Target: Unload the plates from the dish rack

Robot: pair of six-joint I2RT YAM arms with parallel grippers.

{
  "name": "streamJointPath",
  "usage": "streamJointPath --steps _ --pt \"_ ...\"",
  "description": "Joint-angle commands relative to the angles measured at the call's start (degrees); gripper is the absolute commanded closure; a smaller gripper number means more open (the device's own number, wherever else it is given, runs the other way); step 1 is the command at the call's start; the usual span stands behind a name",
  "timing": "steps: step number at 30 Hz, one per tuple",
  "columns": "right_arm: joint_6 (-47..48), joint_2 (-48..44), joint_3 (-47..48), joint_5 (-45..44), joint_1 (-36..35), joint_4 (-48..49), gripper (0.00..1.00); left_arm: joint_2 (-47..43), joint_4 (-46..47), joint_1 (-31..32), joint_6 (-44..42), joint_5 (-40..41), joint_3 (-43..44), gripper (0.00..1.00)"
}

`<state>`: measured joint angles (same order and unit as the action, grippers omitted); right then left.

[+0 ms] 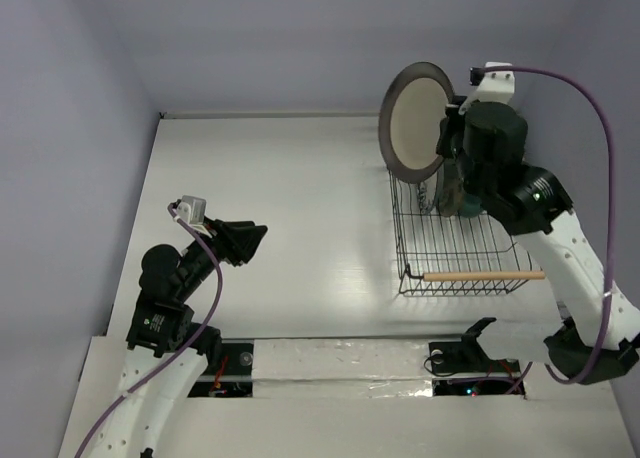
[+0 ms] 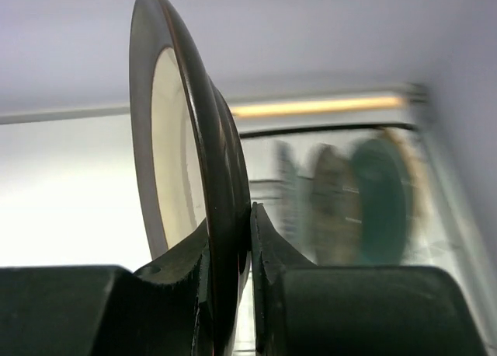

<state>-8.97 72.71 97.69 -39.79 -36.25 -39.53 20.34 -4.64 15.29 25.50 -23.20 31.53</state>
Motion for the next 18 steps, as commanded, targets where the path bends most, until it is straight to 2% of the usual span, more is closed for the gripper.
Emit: streamJointPath --steps 1,4,9,18 --pt "-9.65 1.64 -5.66 23.82 -1.02 20.61 1.0 -0.74 0.78 0.09 -0.18 1.05 1.69 0.61" --pt "-15.62 6.82 -8.12 32.28 -1.63 28.7 1.0 -1.18 0.34 0.09 -0.18 2.1 1.78 0.61" --pt "-24.14 16.82 -9.44 37.59 -2.16 38.89 1.0 -1.97 -0.19 -0.44 -0.18 3.34 2.04 0.61" --pt "-28.82 33.45 -5.23 38.91 -6.82 41.9 1.0 -2.14 0.07 -0.44 -0.27 2.9 1.87 0.6"
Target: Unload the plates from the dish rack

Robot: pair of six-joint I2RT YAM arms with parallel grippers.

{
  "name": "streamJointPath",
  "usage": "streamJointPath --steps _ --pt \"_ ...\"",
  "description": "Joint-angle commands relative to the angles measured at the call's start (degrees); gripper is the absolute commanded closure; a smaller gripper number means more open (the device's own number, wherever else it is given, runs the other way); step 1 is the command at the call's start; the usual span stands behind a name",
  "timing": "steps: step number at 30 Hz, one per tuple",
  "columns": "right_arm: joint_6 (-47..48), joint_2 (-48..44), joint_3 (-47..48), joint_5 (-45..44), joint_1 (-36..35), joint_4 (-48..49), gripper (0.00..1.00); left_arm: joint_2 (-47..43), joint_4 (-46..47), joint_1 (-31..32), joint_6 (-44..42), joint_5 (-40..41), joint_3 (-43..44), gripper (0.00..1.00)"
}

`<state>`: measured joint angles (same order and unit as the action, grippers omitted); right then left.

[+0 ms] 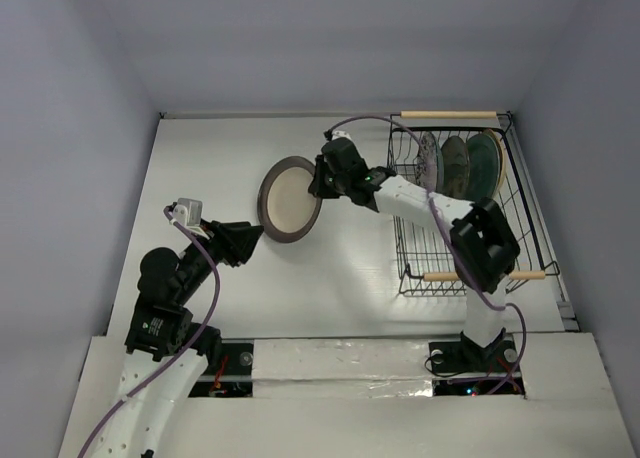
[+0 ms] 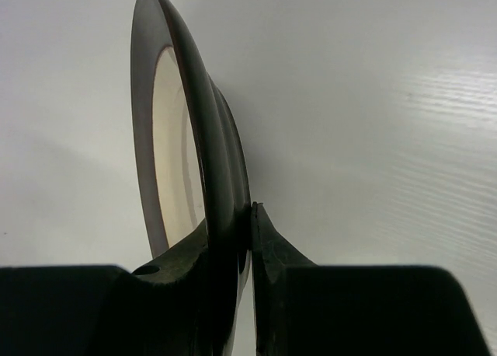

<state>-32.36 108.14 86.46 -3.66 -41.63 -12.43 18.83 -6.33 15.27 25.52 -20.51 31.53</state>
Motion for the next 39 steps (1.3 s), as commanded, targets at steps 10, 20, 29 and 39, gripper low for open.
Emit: streamJointPath --steps 10,20,29,39 --pt "-8.51 3.39 -1.28 -3.45 -2.06 16.73 0.93 -0.37 2.11 -0.41 -0.2 -0.32 1.78 0.6" --pt "-7.11 7.43 -3.14 -5.21 -2.06 13.05 0.41 -0.2 2.2 -0.41 -0.03 -0.4 1.61 0.6" --pt "-5.35 6.39 -4.54 -5.65 -2.06 10.94 0.22 -0.46 2.28 -0.41 0.06 -0.49 1.61 0.6" --pt "-2.28 6.21 -3.49 -5.65 -2.06 7.43 0.06 -1.16 2.2 -0.41 -0.03 -0.49 1.69 0.6"
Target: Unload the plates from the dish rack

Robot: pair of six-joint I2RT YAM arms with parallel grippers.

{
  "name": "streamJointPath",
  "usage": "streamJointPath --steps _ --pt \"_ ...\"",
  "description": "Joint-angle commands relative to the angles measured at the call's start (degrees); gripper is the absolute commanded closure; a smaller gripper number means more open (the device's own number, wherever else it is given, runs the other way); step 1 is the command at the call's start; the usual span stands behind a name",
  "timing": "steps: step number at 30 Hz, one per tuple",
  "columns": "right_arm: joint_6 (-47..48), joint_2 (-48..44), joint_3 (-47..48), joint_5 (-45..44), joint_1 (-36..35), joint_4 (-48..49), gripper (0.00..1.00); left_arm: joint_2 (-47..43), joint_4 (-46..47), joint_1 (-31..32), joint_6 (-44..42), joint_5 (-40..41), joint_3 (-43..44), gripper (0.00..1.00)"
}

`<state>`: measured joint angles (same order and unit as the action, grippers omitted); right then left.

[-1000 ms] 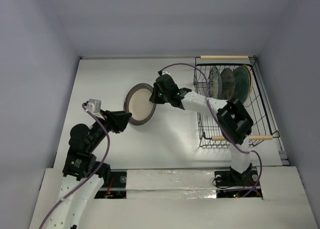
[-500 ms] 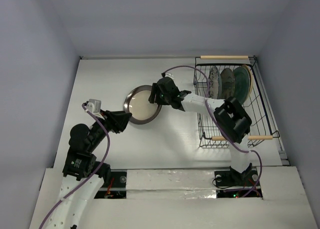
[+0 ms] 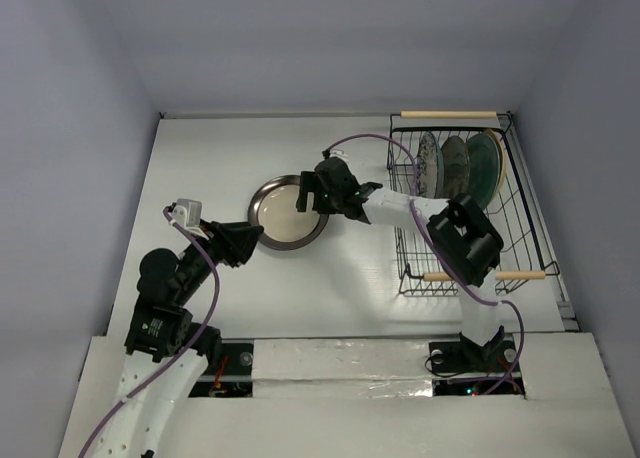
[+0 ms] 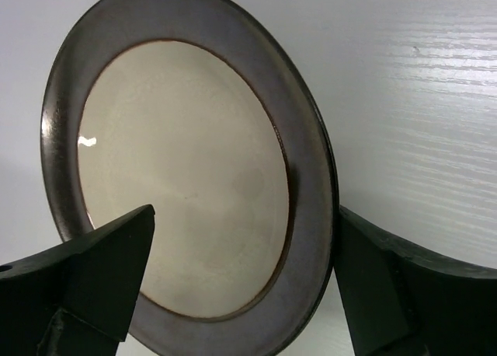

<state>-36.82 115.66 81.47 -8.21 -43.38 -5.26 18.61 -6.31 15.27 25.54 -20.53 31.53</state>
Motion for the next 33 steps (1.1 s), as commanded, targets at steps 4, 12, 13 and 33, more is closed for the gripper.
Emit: streamJointPath --steps 4,12,13,33 --pt "5.0 -0.96 4.74 -1.11 -0.31 -5.1 0.0 -1.21 2.09 -0.41 -0.23 -0.38 1.69 0.6" --pt "9.74 -9.46 4.57 -5.67 -0.31 -9.67 0.12 -1.3 2.17 -0.41 -0.23 -0.47 1.69 0.6" --pt "10.27 -11.4 3.96 -6.9 -0.31 -10.03 0.2 -1.3 2.09 -0.41 -0.23 -0.47 1.69 0.6" --pt "21.96 -40.61 -3.26 -30.8 15.68 -28.31 0.48 -1.12 2.35 -0.41 -0.31 -0.91 1.69 0.59"
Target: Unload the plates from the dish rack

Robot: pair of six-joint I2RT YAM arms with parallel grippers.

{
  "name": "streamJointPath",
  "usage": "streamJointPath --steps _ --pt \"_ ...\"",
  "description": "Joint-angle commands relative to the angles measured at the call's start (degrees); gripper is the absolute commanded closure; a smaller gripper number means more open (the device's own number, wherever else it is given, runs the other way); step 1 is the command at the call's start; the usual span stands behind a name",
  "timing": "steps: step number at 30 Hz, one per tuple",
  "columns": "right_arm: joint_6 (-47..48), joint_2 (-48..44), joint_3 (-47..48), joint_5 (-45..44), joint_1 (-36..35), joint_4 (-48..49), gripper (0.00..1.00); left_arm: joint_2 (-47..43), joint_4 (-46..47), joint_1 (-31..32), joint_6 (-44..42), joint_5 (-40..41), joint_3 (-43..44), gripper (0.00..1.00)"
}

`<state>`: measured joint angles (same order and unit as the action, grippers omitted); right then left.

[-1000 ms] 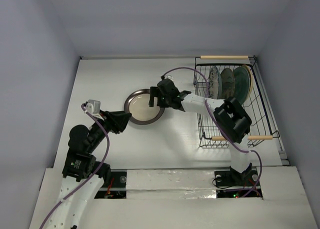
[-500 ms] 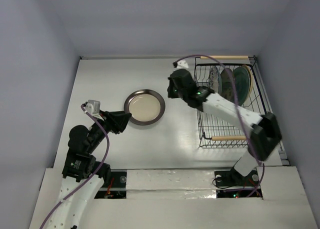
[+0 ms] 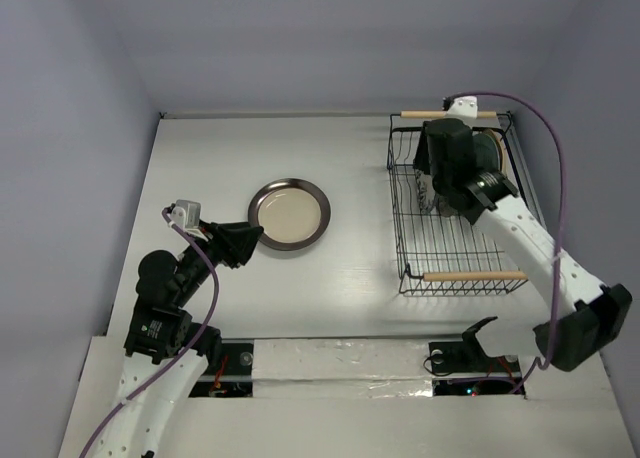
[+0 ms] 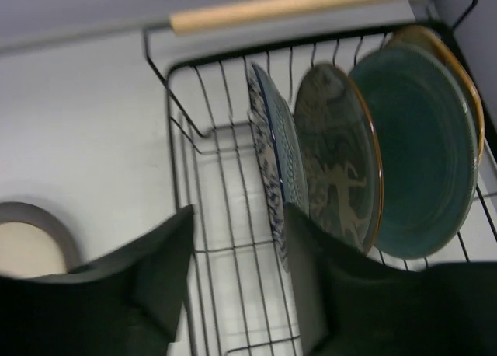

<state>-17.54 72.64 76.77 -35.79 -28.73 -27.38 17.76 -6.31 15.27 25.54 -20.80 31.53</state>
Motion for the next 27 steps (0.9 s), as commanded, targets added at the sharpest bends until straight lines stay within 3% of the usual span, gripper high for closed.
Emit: streamJointPath --steps 1,2,6,9,13,19,24,27 --pt "3.03 4.59 1.8 -4.19 1.92 -6.37 0.4 -0.27 2.35 -0.41 -0.32 -0.65 1.61 0.59" --pt "3.3 5.75 2.5 -4.29 1.92 -6.81 0.34 -0.18 2.26 -0.41 -0.32 -0.65 1.61 0.59" --pt "3.3 11.28 2.33 -7.44 3.94 -6.81 0.35 -0.44 2.35 -0.41 -0.23 -0.56 1.61 0.59" --pt "2.6 15.24 2.77 -13.67 3.95 -6.99 0.41 -0.44 2.35 -0.41 -0.31 -0.65 1.69 0.59" --pt "3.82 18.14 4.26 -13.78 5.26 -5.15 0.48 -0.62 2.35 -0.41 -0.32 -0.74 1.69 0.59" --pt "5.41 23.85 8.39 -16.76 5.79 -5.5 0.66 -0.97 2.09 -0.41 -0.4 -0.56 1.69 0.59" --pt "8.48 22.72 9.18 -21.6 5.79 -3.92 0.91 -0.97 2.17 -0.41 -0.4 -0.56 1.78 0.59" --pt "10.77 21.05 10.5 -21.43 5.79 -3.74 0.95 -0.97 2.26 -0.41 -0.4 -0.56 1.69 0.59"
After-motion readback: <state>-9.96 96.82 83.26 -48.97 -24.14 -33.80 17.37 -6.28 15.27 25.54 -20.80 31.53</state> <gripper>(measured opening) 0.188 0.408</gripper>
